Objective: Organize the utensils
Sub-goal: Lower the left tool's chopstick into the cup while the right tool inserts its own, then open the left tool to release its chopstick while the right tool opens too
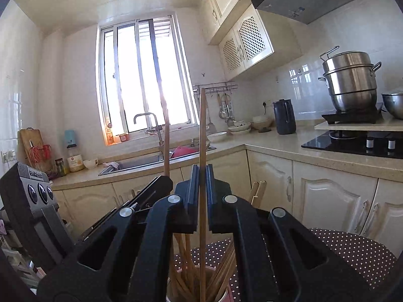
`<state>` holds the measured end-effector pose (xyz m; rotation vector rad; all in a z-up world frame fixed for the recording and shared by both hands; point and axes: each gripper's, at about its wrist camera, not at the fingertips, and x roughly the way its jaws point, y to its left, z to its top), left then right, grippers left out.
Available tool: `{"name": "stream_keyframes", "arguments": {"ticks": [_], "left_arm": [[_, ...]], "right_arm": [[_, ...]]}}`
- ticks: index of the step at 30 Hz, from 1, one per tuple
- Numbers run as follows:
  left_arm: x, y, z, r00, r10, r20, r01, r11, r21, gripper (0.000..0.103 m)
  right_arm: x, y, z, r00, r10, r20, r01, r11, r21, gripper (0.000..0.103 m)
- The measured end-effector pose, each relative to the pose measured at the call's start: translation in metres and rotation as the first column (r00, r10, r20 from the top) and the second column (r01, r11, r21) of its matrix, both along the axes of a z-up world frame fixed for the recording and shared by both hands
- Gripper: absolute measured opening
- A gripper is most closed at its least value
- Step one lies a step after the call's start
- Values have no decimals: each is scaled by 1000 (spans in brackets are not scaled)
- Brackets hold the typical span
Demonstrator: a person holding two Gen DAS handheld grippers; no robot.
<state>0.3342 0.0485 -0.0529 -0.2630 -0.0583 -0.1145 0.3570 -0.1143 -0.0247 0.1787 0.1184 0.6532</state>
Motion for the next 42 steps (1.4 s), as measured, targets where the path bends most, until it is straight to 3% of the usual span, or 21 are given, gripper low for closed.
{"name": "stream_keyframes", "arguments": {"ticks": [7, 20, 29, 31, 32, 37, 42], "left_arm": [[4, 0, -18, 999, -10, -47, 11, 1000, 14, 5], [-34, 1, -39, 994, -44, -99, 51, 997, 66, 5], [-56, 0, -50, 988, -28, -154, 44, 994, 103, 7], [-60, 2, -51, 984, -31, -175, 47, 995, 88, 23], [-62, 4, -51, 983, -29, -181, 44, 996, 81, 36], [-81, 6, -45, 980, -8, -198, 28, 995, 100, 42], [-112, 3, -30, 980, 14, -199, 11, 992, 124, 57]], "right_arm": [[1, -5, -21, 1000, 12, -24, -13, 1000, -7, 6], [-36, -30, -46, 999, 1, -43, -3, 999, -43, 6], [-49, -24, -64, 994, -9, -109, -1, 996, -89, 6], [-51, -24, -66, 992, -15, -129, 2, 996, -95, 7], [-54, -24, -66, 991, -24, -131, 11, 995, -97, 7], [-72, -30, -60, 989, -50, -142, 38, 995, -90, 8], [-101, -41, -51, 986, -81, -148, 69, 994, -89, 8]]}}
